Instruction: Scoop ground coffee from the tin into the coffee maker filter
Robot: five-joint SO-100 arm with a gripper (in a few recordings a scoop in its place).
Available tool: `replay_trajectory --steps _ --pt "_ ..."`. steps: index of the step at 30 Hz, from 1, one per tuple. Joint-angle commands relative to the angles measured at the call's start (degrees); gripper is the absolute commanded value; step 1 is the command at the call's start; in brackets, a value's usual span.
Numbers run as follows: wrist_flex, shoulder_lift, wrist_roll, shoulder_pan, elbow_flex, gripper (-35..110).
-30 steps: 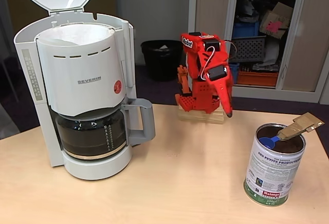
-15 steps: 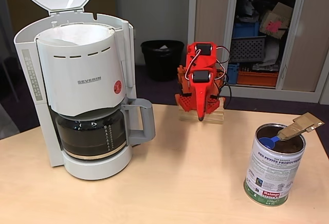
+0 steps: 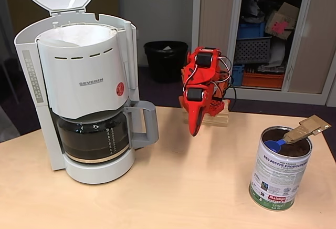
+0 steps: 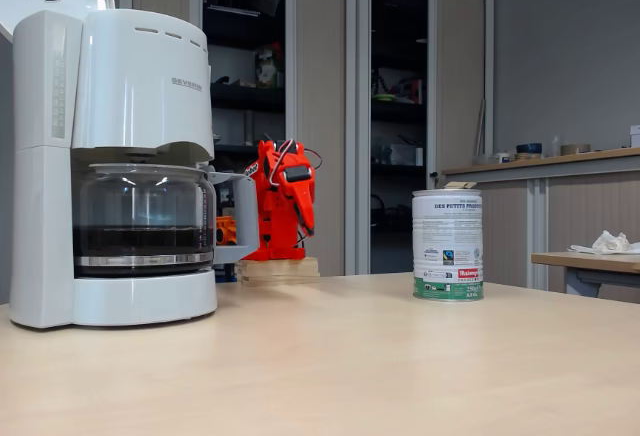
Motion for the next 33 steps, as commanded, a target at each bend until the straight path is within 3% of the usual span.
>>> replay_trajectory --steps 1,9,22,33 --pt "0.5 0.7 -1.1 1.4 1.9 0" --pt "8.0 0.7 -3.2 0.3 3.3 0" --pt "8.2 0.8 -4.7 -8.2 3.3 0" --pt "8.2 0.8 -5.0 -2.3 3.3 1"
